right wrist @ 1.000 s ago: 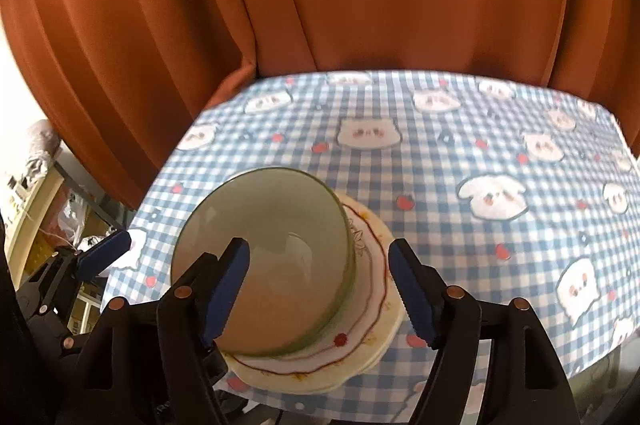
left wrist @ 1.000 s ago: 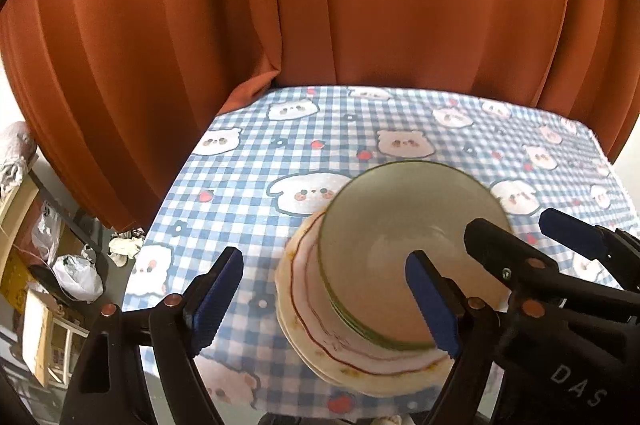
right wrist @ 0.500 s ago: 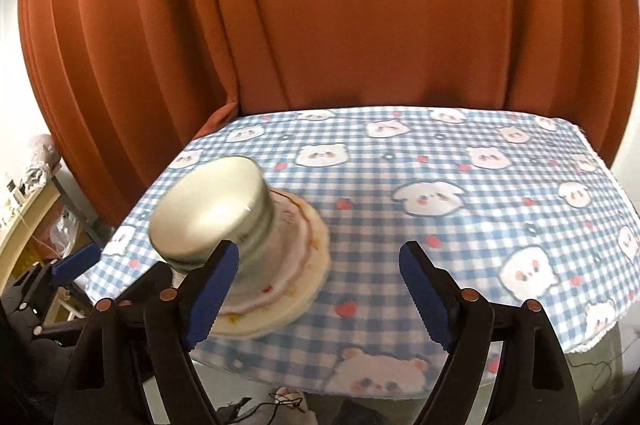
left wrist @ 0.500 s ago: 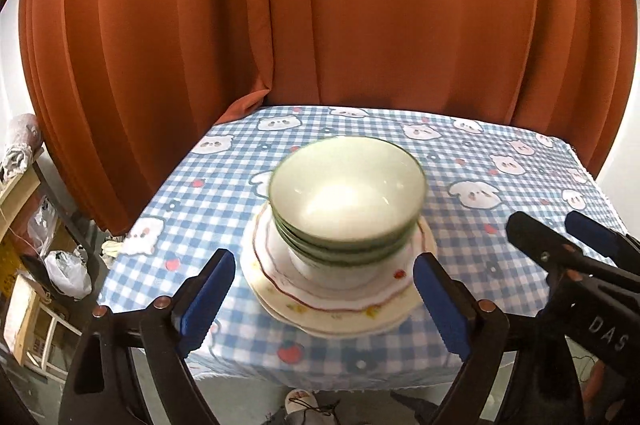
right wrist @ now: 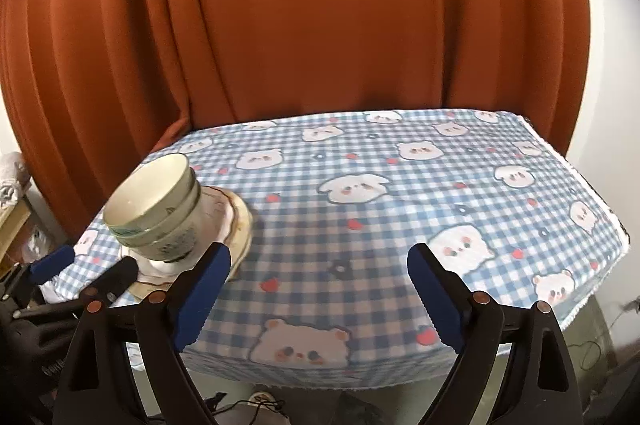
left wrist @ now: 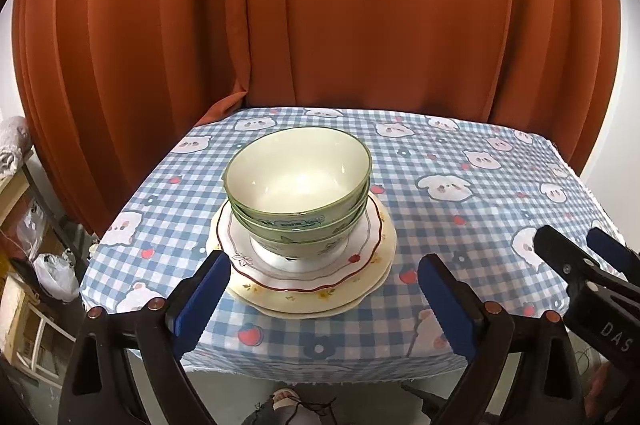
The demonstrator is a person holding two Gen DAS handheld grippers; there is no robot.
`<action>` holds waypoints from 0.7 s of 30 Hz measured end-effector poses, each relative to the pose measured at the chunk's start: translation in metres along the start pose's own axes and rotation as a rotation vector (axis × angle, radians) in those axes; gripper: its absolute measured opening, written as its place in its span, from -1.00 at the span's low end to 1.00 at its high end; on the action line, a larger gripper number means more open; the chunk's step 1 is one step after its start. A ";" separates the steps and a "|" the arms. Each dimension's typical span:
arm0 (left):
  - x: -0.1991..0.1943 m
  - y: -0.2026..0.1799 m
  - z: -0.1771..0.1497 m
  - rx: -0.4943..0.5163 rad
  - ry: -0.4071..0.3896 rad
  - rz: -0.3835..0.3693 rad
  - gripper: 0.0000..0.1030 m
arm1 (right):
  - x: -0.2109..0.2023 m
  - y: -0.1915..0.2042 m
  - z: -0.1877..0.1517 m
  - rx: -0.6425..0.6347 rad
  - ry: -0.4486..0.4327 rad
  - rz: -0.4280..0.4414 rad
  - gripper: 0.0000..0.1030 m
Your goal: Organize plates and bowls
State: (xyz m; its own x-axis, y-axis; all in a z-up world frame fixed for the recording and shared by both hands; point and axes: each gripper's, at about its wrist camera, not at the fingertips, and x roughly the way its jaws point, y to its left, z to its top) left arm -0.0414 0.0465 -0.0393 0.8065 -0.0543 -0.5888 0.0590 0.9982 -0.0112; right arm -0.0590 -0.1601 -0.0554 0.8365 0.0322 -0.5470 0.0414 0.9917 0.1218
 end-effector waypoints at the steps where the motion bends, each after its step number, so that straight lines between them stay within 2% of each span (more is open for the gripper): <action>1: 0.000 0.000 0.000 -0.003 0.001 -0.003 0.86 | -0.001 -0.002 0.000 0.005 -0.001 -0.005 0.79; 21: -0.003 -0.012 -0.001 0.042 -0.003 -0.026 0.88 | -0.006 -0.005 0.000 -0.007 -0.007 -0.016 0.79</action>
State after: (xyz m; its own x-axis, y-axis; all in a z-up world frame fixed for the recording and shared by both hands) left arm -0.0456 0.0346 -0.0381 0.8061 -0.0807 -0.5863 0.1051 0.9944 0.0075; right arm -0.0645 -0.1653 -0.0532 0.8397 0.0158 -0.5428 0.0509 0.9929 0.1076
